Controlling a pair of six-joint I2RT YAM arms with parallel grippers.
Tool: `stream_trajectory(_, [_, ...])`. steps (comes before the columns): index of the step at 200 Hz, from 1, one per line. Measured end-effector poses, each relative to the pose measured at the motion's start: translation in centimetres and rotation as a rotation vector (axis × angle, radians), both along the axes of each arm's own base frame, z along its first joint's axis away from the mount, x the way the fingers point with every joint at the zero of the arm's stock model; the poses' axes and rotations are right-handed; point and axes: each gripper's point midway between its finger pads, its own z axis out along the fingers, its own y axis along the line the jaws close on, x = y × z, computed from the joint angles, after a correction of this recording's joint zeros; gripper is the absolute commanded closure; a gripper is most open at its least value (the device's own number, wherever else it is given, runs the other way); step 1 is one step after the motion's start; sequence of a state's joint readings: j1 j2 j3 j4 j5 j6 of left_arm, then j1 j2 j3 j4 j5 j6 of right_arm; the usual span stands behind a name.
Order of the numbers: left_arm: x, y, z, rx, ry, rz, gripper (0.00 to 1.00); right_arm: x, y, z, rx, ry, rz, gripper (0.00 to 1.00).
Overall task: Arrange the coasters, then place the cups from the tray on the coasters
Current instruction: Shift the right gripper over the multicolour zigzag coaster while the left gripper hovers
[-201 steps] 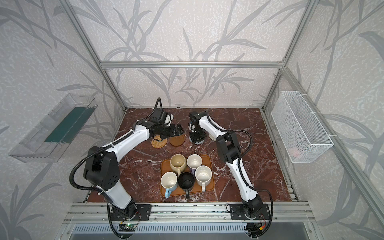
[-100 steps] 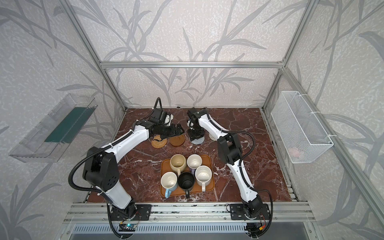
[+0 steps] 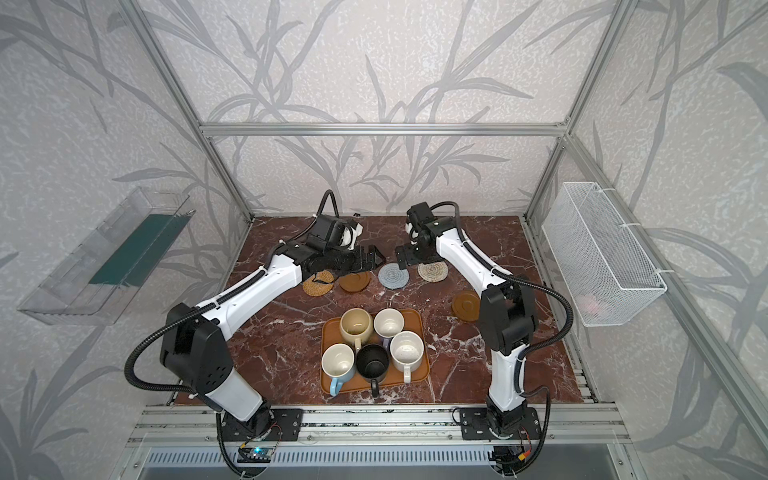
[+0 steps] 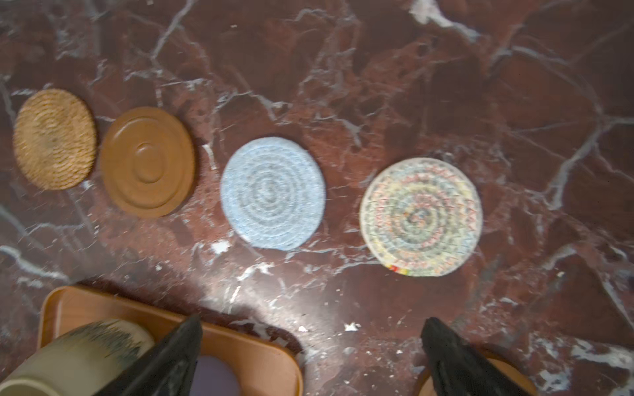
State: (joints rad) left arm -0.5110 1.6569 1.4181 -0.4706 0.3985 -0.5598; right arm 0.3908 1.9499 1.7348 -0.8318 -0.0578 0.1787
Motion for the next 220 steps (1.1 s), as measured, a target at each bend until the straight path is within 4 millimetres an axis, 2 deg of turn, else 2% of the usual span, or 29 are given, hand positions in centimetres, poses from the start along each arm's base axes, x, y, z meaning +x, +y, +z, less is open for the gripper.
stream_trajectory(22, [0.6,-0.7,-0.1,0.024,-0.018,-0.003,0.01,1.5,-3.2,-1.1,-0.001,0.012,-0.08,0.01])
stream_trajectory(44, [1.1,-1.1,-1.1,0.044,-0.008,-0.006,0.01,2.4,-4.6,-2.4,-0.007,0.03,-0.114,0.04])
stream_trajectory(82, [1.5,-1.0,-3.7,0.104,0.026,0.009,0.01,3.9,-5.0,-6.2,-0.021,0.09,-0.124,0.2])
stream_trajectory(110, [1.8,-1.1,-4.1,0.123,0.028,0.012,0.01,5.0,-4.8,-8.4,-0.027,0.119,-0.107,0.2])
stream_trajectory(157, [1.8,-1.5,-4.1,0.134,0.02,0.012,0.01,5.5,-5.7,-9.8,-0.038,0.155,-0.092,0.19])
stream_trajectory(220, [1.8,-1.6,-5.1,0.147,0.037,0.009,0.01,5.7,-6.1,-11.1,-0.067,0.212,-0.042,0.17])
